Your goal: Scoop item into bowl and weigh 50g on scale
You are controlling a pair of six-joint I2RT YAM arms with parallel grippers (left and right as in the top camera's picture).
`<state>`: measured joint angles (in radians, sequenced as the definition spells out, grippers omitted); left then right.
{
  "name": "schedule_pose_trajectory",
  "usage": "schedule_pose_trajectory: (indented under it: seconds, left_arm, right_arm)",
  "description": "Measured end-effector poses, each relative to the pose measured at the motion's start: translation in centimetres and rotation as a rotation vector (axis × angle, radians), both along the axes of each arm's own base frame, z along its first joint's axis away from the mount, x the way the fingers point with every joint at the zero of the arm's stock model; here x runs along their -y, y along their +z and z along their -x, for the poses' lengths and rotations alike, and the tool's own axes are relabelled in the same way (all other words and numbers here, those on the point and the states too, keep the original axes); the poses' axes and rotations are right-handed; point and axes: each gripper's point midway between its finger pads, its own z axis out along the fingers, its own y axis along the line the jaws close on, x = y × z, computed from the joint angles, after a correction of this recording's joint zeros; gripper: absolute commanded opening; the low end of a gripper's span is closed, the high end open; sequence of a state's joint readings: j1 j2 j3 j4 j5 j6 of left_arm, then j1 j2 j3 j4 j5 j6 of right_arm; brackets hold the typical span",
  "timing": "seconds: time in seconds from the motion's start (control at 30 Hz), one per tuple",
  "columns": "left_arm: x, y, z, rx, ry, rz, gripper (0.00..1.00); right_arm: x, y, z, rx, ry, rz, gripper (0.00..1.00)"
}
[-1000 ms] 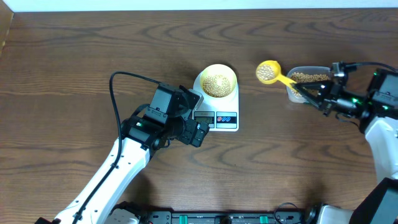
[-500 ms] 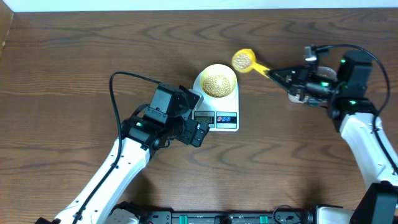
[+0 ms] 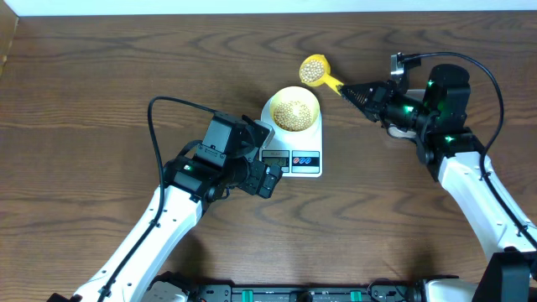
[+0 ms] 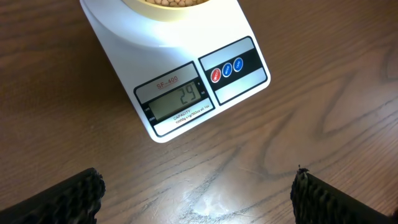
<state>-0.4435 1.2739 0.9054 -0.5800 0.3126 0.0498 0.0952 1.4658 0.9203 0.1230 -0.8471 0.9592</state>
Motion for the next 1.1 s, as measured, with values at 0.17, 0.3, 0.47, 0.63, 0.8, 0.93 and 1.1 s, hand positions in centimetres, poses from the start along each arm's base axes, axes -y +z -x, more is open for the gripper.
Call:
schedule_pose_trajectory:
  seconds: [0.17,0.3,0.47,0.63,0.8,0.93,1.1]
  left_arm:
    - [0.0,0.0,0.0,0.0,0.0,0.0,0.98]
    - [0.0,0.0,0.0,0.0,0.0,0.0,0.98]
    - [0.0,0.0,0.0,0.0,0.0,0.0,0.98]
    - [0.0,0.0,0.0,0.0,0.0,0.0,0.98]
    - [0.0,0.0,0.0,0.0,0.0,0.0,0.98]
    - [0.0,0.0,0.0,0.0,0.0,0.0,0.98]
    - [0.0,0.0,0.0,0.0,0.0,0.0,0.98]
  right_arm:
    - [-0.4,-0.3,0.3,0.025,0.021,0.031,0.01]
    - [-0.7,-0.5,0.5,0.072,0.049,0.071,0.01]
    - [-1.0,-1.2,0.9,0.125,0.089,0.131,0.01]
    - [-1.1,-1.5,0.9,0.164,0.111,0.163,0.01]
    - [-1.1,-3.3,1.0,0.118,0.125,0.181,0.01]
    - [-1.1,-4.0,0.9,0.129,0.137,0.202,0.01]
    - [-1.1,-4.1,0.8,0.175,0.156,0.232,0.01]
